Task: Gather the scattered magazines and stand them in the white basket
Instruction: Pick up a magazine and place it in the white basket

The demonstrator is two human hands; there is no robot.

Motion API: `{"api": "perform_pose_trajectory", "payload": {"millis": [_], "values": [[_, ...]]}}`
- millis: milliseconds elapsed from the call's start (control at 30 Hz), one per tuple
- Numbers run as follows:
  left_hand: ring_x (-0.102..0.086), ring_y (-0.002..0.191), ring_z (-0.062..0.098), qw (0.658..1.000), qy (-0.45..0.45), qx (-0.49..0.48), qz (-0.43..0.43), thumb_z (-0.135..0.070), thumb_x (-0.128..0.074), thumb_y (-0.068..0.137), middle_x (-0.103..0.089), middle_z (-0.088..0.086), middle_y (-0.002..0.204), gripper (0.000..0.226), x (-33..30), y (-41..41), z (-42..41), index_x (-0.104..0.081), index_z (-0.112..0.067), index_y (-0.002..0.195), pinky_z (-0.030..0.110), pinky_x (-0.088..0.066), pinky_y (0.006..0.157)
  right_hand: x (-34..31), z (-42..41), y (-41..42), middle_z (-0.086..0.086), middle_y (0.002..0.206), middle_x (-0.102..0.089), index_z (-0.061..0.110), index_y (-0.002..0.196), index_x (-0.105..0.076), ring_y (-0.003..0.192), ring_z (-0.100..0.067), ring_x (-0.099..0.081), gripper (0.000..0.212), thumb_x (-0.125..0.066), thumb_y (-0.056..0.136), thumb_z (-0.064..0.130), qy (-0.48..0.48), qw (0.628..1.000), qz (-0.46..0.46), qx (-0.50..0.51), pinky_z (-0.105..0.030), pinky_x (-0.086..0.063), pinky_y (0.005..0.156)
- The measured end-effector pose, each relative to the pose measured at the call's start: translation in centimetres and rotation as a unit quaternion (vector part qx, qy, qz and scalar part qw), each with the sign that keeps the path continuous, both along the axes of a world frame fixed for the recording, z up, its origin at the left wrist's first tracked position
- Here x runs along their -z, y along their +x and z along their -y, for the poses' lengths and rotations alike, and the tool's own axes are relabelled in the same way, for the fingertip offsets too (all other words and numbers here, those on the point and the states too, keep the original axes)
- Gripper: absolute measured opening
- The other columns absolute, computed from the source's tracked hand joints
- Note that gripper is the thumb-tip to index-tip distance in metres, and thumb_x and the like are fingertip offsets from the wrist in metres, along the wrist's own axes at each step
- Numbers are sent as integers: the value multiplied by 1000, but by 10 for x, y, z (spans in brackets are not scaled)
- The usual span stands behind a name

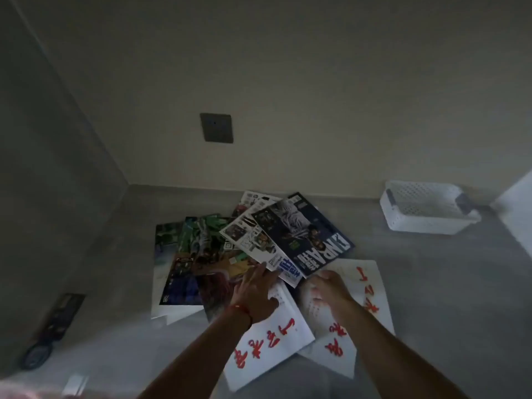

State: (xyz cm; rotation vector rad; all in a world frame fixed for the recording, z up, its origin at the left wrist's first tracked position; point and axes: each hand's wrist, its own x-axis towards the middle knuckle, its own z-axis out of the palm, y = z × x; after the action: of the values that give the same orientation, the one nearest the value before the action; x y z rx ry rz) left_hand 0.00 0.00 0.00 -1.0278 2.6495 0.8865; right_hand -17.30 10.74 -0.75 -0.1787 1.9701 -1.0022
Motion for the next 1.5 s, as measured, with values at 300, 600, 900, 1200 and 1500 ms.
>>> {"api": "perform_pose_trajectory", "payload": {"millis": [300, 600, 900, 1200, 1500], "values": [[-2, 154, 26, 994, -24, 88, 68, -34, -59, 90, -5, 2, 167, 76, 23, -19, 22, -20, -33, 155, 44, -7, 126, 1, 24, 0, -16, 83, -70, 3, 91, -63, 66, -22, -66, 12, -72, 89, 10, -126, 937, 181, 272, -32, -56, 60], [-59, 116, 22, 997, -50, -45, -29, -24, -57, 89, -61, -1, 130, 35, -24, -47, 31, -62, -27, 123, 33, -51, 95, -12, 46, -32, -21, 89, -70, -2, 103, -58, 65, -27, -65, 9, -57, 95, 2, -122, 959, 163, 197, -29, -53, 54], [-63, 105, 28, 977, -77, -60, -188, -15, -55, 90, -65, 11, 119, 31, -92, -151, 22, -64, -16, 120, 32, -52, 88, -85, -34, -104, -10, 98, -75, 12, 108, -57, 76, -25, -75, 19, -60, 94, -1, -239, 955, -151, -90, -37, -63, 63], [-47, 105, 25, 881, 336, -144, -302, 30, -46, 82, -47, 25, 130, 79, -119, -281, -19, -22, -4, 150, 18, -49, 59, -194, -104, -227, -4, 113, -73, 6, 124, -68, 102, -20, -68, 29, -58, 97, 0, -227, 857, -371, -277, -33, -51, 86], [-64, 101, 33, 902, 275, -114, -313, 8, -59, 91, -63, 8, 107, 32, -125, -328, -38, -57, -12, 116, 52, -59, 82, -212, -158, -345, 3, 105, -73, 12, 112, -74, 95, -19, -71, 23, -70, 91, 7, -180, 857, -465, -132, -29, -56, 87]]}}
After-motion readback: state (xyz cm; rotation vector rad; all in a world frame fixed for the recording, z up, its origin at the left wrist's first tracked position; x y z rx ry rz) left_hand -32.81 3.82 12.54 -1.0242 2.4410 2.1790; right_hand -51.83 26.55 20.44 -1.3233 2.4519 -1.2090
